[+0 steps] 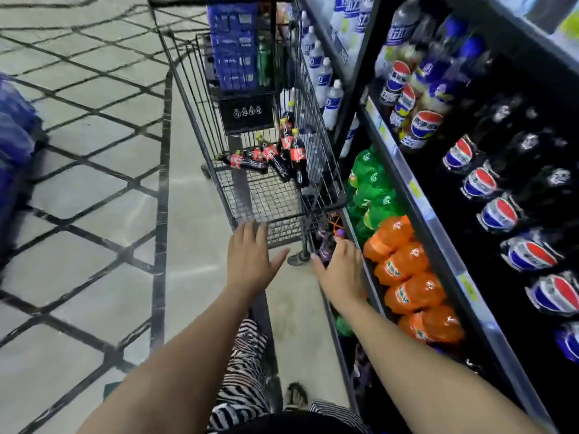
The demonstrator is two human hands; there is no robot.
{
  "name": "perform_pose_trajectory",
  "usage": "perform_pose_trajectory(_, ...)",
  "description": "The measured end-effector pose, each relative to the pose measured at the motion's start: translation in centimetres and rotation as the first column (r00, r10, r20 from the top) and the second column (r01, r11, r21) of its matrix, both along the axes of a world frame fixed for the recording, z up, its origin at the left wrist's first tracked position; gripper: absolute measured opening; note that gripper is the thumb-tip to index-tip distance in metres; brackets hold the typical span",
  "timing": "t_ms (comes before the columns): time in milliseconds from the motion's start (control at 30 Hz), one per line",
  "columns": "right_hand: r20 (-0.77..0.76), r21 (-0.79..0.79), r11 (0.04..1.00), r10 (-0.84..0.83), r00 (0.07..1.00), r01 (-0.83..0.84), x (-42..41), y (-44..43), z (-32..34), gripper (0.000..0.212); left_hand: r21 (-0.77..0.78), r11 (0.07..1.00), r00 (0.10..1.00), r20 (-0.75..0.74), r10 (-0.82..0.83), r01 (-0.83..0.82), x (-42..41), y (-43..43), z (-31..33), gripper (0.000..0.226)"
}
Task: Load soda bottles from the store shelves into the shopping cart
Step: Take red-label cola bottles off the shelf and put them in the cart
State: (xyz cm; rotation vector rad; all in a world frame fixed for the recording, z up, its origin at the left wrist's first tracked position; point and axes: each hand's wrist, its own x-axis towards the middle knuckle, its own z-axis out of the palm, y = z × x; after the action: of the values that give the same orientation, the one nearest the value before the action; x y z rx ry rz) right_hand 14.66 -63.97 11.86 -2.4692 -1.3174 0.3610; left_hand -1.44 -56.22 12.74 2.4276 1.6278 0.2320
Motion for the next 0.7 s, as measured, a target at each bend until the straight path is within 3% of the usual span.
perform_pose_trajectory(133,-0.001,0.053,0.998,-0.038,0.999,0.038,1.0,8.9,-0.6,0.056,-0.027,0.999,0.998,-0.045,-0.046,0.045,1.9,9.7,-0.5,0.080)
perform_pose_trajectory(300,-0.047,-0.029,0.991,-0.134,0.990,0.132,2.2,18.6,-0.9,0.062,-0.125,0.991,0.995,-0.071,-0.064,0.055,3.4,19.9,-1.5,0.079)
perform_pose_trajectory(500,-0.120,-0.151,0.967,-0.224,0.967,0.205,4.8,28.0,-3.9,0.067,-0.380,0.919,0.991,0.031,0.129,-0.108,6.4,28.5,-5.1,0.079)
perform_pose_trajectory(700,-0.179,-0.252,0.954,-0.209,0.961,0.161,8.5,37.1,-11.3,0.075,-0.524,0.824,0.969,-0.006,0.249,-0.215,11.1,36.1,-12.3,0.081)
